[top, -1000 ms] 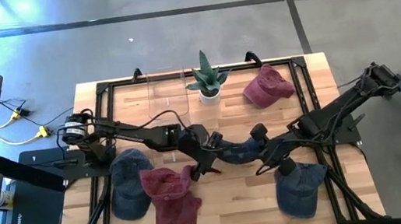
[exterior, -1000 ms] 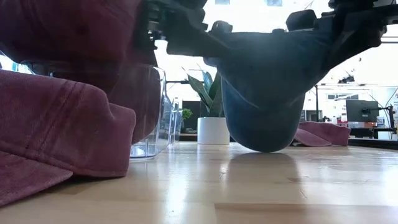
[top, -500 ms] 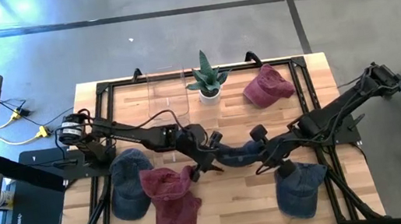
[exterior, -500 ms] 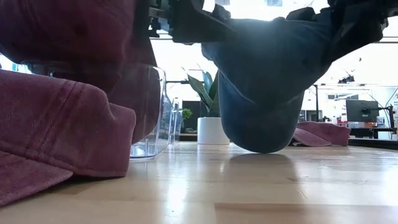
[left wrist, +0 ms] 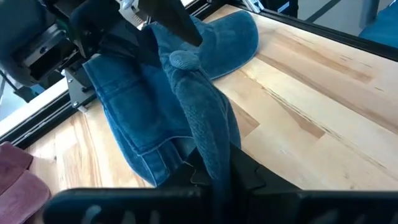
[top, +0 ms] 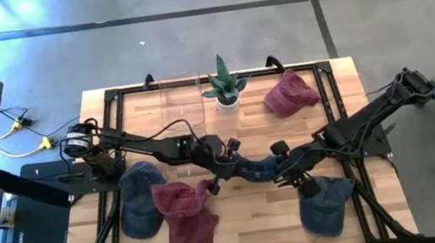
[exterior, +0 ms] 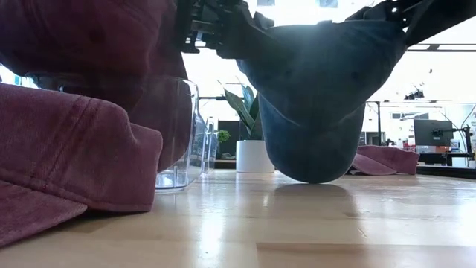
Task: Pick & Place hat
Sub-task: Put the top blue cap into the top transparent bin
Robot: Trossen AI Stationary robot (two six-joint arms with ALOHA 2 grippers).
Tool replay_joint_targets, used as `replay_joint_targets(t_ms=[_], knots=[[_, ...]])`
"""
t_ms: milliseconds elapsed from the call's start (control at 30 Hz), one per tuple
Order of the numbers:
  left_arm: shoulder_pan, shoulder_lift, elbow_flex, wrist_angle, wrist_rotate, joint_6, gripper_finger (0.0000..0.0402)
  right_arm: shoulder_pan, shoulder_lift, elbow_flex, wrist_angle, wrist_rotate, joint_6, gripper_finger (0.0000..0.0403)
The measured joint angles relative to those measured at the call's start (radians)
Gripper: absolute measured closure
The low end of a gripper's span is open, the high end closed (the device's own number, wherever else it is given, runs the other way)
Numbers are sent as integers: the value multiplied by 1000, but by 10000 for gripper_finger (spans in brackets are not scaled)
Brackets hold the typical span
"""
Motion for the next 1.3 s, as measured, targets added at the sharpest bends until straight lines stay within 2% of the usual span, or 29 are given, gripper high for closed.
replay_joint_targets(t_ms=[100,200,467,533,633,833,1000,1133,1300], knots=[[0,0,0,1,0,-1,374,0,0,0,1,55,54,251],[0,0,0,20,1,-19,367,-1,0,0,1,80,79,273],[0,1,0,40,98,-88,300,0,0,1,0,72,78,388],[-1,0,0,16,96,-86,286,0,0,1,-1,70,72,395],[-1,1,13,-45,73,-83,281,0,0,1,-1,70,68,383],[0,1,132,-296,52,-80,308,0,0,2,-1,58,43,397],[0,1,218,-449,54,-56,352,0,0,2,3,54,33,391],[0,1,308,-579,68,1,393,-6,-5,2,52,52,-35,398],[0,1,433,-765,69,6,394,-47,-69,2,104,54,-101,397]])
